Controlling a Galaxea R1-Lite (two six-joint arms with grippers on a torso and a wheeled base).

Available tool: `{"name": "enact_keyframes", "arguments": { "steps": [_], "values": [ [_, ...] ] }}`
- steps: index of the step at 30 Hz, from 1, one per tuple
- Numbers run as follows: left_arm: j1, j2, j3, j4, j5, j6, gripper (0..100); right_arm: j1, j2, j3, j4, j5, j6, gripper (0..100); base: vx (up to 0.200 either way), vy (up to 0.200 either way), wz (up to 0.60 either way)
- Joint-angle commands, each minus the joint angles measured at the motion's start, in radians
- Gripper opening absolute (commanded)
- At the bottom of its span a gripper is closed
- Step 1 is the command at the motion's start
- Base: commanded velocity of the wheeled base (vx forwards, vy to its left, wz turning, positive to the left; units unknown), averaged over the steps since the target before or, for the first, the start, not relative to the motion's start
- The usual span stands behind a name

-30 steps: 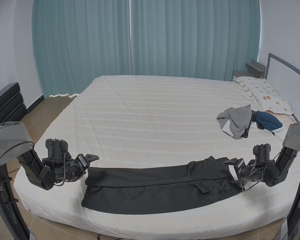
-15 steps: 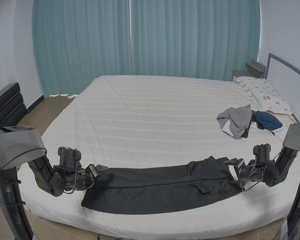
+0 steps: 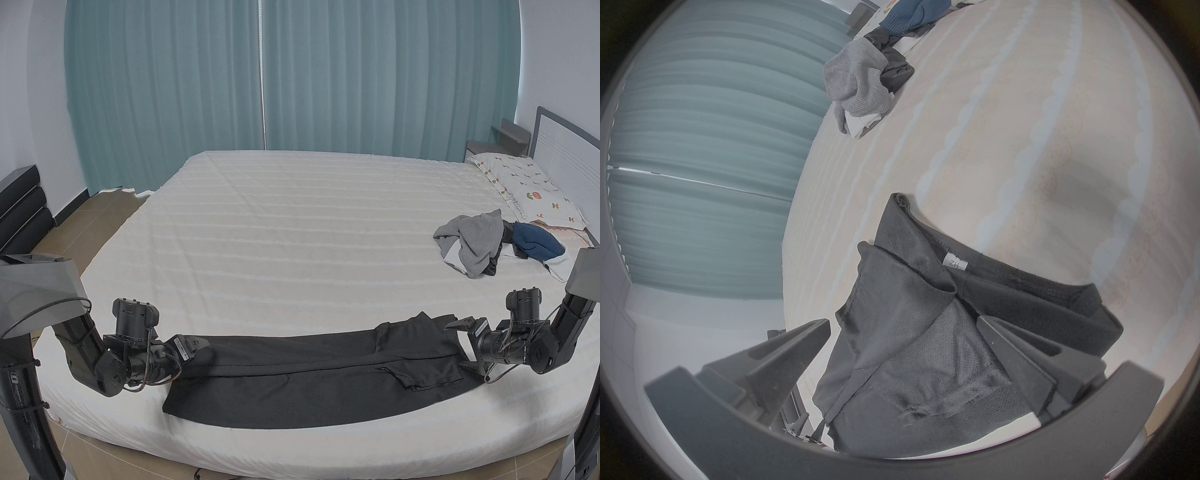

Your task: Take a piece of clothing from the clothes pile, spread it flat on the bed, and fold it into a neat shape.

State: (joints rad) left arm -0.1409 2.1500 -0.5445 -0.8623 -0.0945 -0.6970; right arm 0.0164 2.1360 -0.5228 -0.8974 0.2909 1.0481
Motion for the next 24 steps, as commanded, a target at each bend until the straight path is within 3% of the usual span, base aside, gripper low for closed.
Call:
{"name": "enact_keyframes", "arguments": {
  "steps": [1, 6, 11, 24],
  "values": [
    [0.032, -0.03, -0.002, 0.005, -0.004, 0.014, 100, 0.0, -0.002, 0.003, 0.0, 0.001, 0.0, 100, 0.0, 0.0, 0.0],
    [0.086, -0.019, 0.038, -0.004, -0.083, 0.152, 100, 0.0, -0.005, 0.003, -0.001, 0.001, 0.0, 100, 0.0, 0.0, 0.0],
    [0.099, 0.025, 0.029, -0.006, -0.183, 0.177, 100, 0.0, -0.002, 0.003, -0.001, 0.001, 0.0, 100, 0.0, 0.0, 0.0],
    [0.064, 0.074, 0.032, -0.05, -0.192, 0.182, 100, 0.0, -0.004, 0.003, 0.0, -0.001, 0.0, 100, 0.0, 0.0, 0.0]
  ]
}}
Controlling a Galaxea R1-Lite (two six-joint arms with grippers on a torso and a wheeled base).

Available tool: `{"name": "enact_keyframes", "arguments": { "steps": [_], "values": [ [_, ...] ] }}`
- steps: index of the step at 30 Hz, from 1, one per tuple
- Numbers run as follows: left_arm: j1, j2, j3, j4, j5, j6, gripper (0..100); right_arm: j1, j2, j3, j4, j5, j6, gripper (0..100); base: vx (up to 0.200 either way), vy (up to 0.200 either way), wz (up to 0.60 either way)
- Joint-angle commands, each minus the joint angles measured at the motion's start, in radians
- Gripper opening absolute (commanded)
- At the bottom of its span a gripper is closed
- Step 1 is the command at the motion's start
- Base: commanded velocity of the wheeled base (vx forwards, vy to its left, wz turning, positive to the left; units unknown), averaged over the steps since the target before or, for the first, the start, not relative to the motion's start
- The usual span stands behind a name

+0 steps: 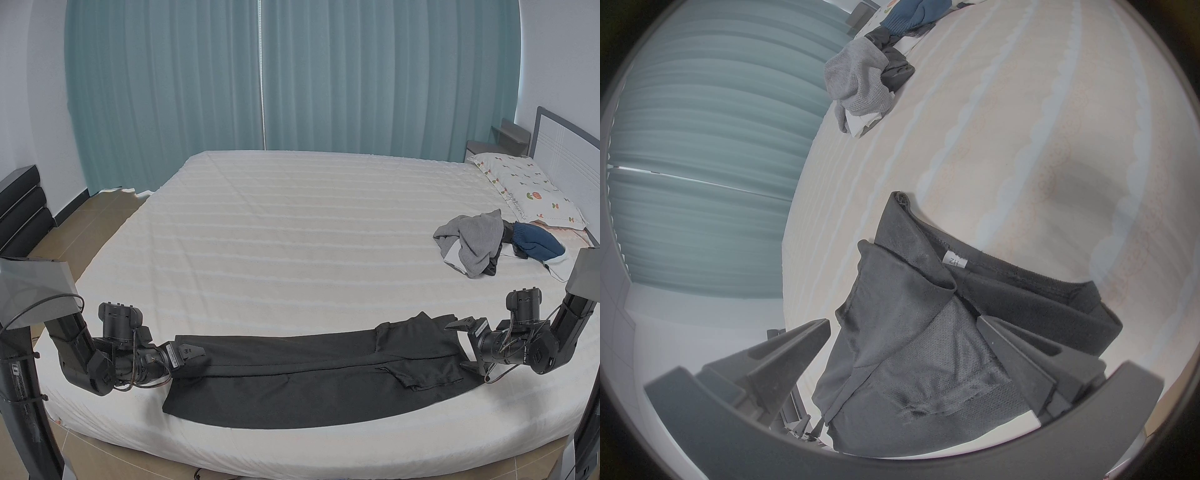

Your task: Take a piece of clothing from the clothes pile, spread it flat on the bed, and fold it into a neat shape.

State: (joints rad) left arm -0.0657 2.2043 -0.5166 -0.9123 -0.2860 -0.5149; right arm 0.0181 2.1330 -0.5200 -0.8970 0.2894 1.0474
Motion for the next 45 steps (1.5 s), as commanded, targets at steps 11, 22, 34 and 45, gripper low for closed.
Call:
{"name": "enact_keyframes", "arguments": {
  "steps": [11, 22, 34, 45],
  "values": [
    [-0.008, 0.049, 0.004, -0.014, 0.014, 0.064, 100, 0.0, -0.007, 0.0, 0.0, 0.001, 0.0, 100, 0.0, 0.0, 0.0],
    [-0.014, 0.052, 0.03, -0.034, 0.014, 0.096, 100, 0.0, -0.007, 0.0, 0.0, 0.001, 0.0, 100, 0.0, 0.0, 0.0],
    [-0.045, 0.04, 0.04, -0.039, 0.019, 0.09, 0, 0.002, -0.004, 0.0, 0.0, 0.001, -0.001, 100, 0.0, 0.0, 0.0],
    [-0.035, 0.032, 0.038, -0.039, 0.019, 0.09, 0, 0.0, -0.01, 0.0, -0.002, 0.001, -0.003, 100, 0.0, 0.0, 0.0]
  ]
}}
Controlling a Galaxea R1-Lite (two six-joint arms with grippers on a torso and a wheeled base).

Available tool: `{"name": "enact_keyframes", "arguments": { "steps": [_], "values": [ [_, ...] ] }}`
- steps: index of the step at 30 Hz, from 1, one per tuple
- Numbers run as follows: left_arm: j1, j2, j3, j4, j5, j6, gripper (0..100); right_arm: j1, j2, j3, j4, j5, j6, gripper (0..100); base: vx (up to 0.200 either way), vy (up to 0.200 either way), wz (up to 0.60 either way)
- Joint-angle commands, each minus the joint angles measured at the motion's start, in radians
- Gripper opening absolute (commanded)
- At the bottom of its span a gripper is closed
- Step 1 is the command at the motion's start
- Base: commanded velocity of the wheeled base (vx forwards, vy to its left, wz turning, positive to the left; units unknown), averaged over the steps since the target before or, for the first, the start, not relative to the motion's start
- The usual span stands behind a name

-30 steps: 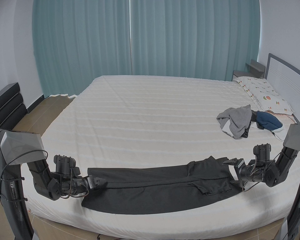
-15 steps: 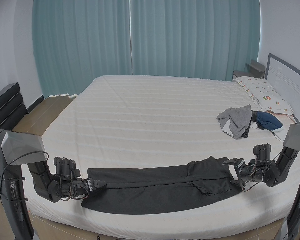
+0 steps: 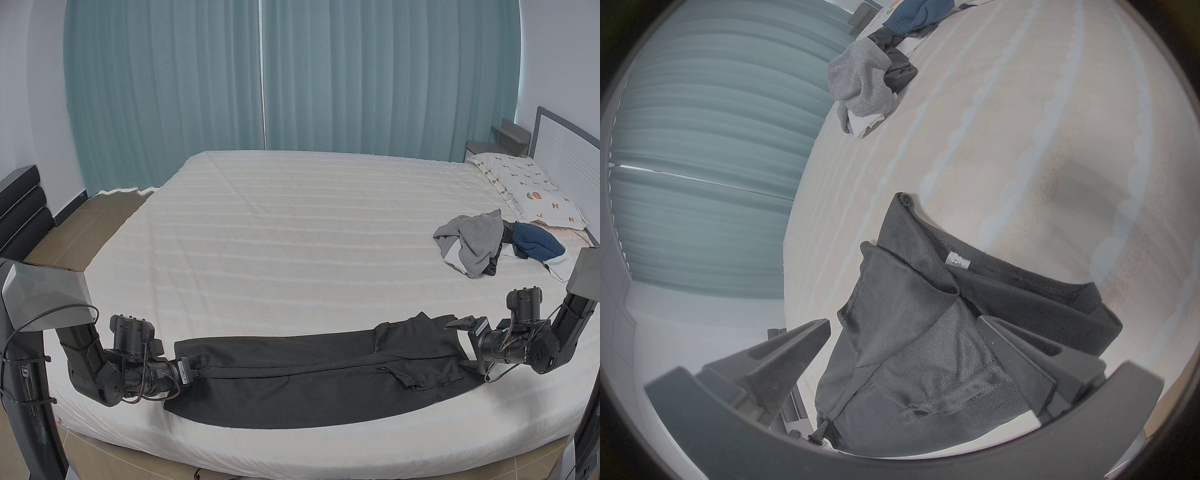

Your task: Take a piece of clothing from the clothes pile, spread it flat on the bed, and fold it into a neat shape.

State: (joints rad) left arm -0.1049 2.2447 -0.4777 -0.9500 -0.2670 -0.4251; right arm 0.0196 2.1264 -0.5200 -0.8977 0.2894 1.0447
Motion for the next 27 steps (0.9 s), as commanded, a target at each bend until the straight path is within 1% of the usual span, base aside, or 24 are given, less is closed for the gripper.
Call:
{"name": "enact_keyframes", "arguments": {
  "steps": [1, 3, 5, 11, 14, 20, 22, 24, 25, 27],
  "values": [
    [0.004, -0.008, -0.001, -0.001, 0.0, 0.0, 0, -0.001, -0.003, 0.0, -0.001, 0.001, 0.0, 100, 0.0, 0.0, 0.0],
    [0.005, -0.011, -0.002, -0.001, 0.002, 0.0, 0, -0.013, -0.013, -0.002, -0.001, 0.001, 0.0, 100, 0.0, 0.0, 0.0],
    [0.004, -0.013, -0.013, -0.001, 0.02, -0.001, 0, -0.038, -0.032, -0.002, -0.001, 0.004, 0.001, 100, 0.0, 0.0, 0.0],
    [-0.004, -0.01, -0.016, -0.001, 0.032, -0.014, 0, -0.04, -0.032, -0.003, -0.001, 0.002, 0.001, 100, 0.0, 0.0, 0.0],
    [-0.004, -0.013, -0.021, -0.001, 0.034, -0.035, 0, -0.041, -0.036, -0.003, -0.003, 0.001, 0.001, 100, -0.2, 0.0, 0.0],
    [-0.002, -0.01, -0.024, -0.003, 0.034, -0.04, 0, -0.04, -0.034, -0.002, -0.003, 0.002, 0.001, 100, -0.2, 0.0, 0.0],
    [-0.001, -0.01, -0.032, -0.007, 0.034, -0.047, 0, -0.041, -0.034, -0.002, -0.001, 0.002, 0.001, 100, 0.0, 0.0, 0.0],
    [0.001, -0.01, -0.041, -0.016, 0.034, -0.072, 0, -0.04, -0.034, 0.0, -0.001, 0.002, 0.001, 100, 0.0, 0.0, 0.0],
    [0.001, -0.011, -0.052, -0.026, 0.034, -0.101, 0, -0.04, -0.034, -0.002, -0.001, 0.002, 0.001, 100, 0.0, 0.0, 0.0],
    [0.001, -0.011, -0.055, -0.03, 0.034, -0.112, 0, -0.04, -0.034, -0.002, -0.001, 0.002, 0.001, 100, 0.0, 0.0, 0.0]
  ]
}}
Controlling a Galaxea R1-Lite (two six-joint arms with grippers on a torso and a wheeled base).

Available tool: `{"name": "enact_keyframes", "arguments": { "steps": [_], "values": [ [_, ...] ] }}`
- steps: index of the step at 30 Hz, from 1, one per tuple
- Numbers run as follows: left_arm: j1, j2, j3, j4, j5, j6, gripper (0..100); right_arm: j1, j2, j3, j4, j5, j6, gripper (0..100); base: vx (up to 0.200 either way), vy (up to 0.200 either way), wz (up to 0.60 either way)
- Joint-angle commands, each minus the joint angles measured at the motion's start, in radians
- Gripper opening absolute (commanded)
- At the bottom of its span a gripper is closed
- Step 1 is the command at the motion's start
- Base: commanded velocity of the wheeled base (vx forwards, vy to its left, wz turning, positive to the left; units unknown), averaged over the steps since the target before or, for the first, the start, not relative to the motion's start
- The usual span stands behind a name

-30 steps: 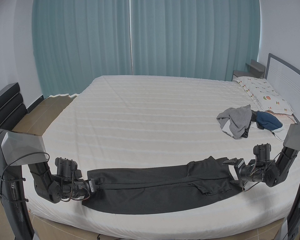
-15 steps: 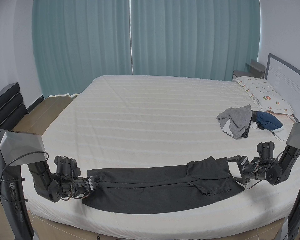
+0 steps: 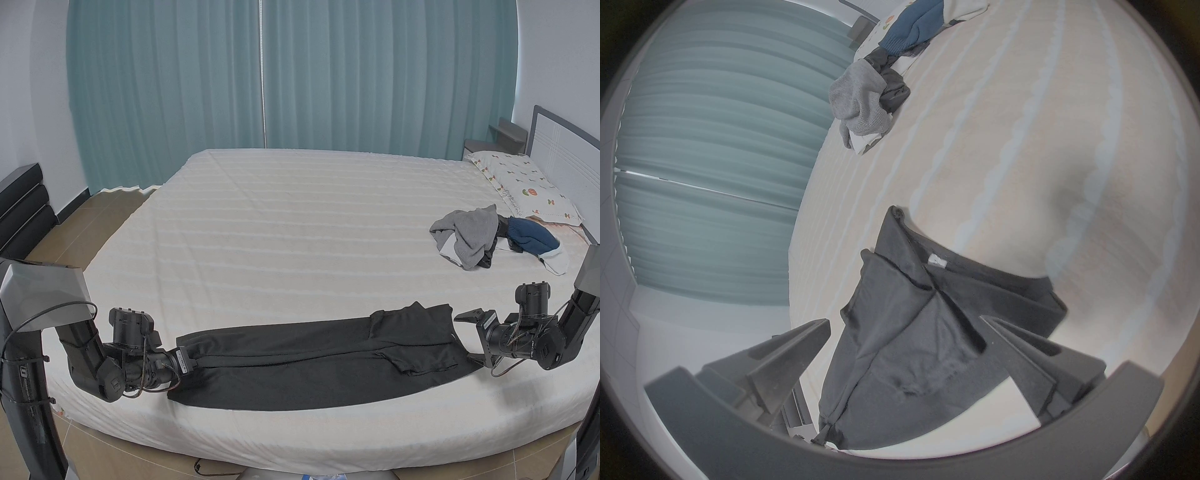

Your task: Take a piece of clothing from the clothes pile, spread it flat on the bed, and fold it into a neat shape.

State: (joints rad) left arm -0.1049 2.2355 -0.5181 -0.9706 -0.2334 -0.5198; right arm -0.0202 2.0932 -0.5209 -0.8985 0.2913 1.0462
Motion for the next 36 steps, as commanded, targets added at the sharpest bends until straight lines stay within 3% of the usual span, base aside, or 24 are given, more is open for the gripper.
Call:
{"name": "enact_keyframes", "arguments": {
  "steps": [1, 8, 20, 36],
  "values": [
    [-0.001, -0.005, -0.034, -0.028, 0.002, -0.072, 0, 0.0, -0.002, 0.001, 0.0, 0.0, 0.0, 100, 0.0, 0.0, 0.0],
    [-0.029, -0.054, -0.053, -0.02, 0.003, -0.161, 0, 0.002, -0.004, 0.002, 0.0, 0.0, 0.0, 100, 0.0, 0.0, 0.0],
    [-0.056, -0.119, -0.053, 0.012, 0.008, -0.186, 0, 0.009, -0.021, 0.015, 0.0, 0.002, 0.002, 100, 0.0, -0.2, 0.0],
    [-0.211, -0.231, -0.278, 0.377, 0.026, -0.186, 0, 0.014, -0.024, 0.016, 0.0, 0.003, 0.002, 100, 0.0, -0.2, 0.0]
  ]
}}
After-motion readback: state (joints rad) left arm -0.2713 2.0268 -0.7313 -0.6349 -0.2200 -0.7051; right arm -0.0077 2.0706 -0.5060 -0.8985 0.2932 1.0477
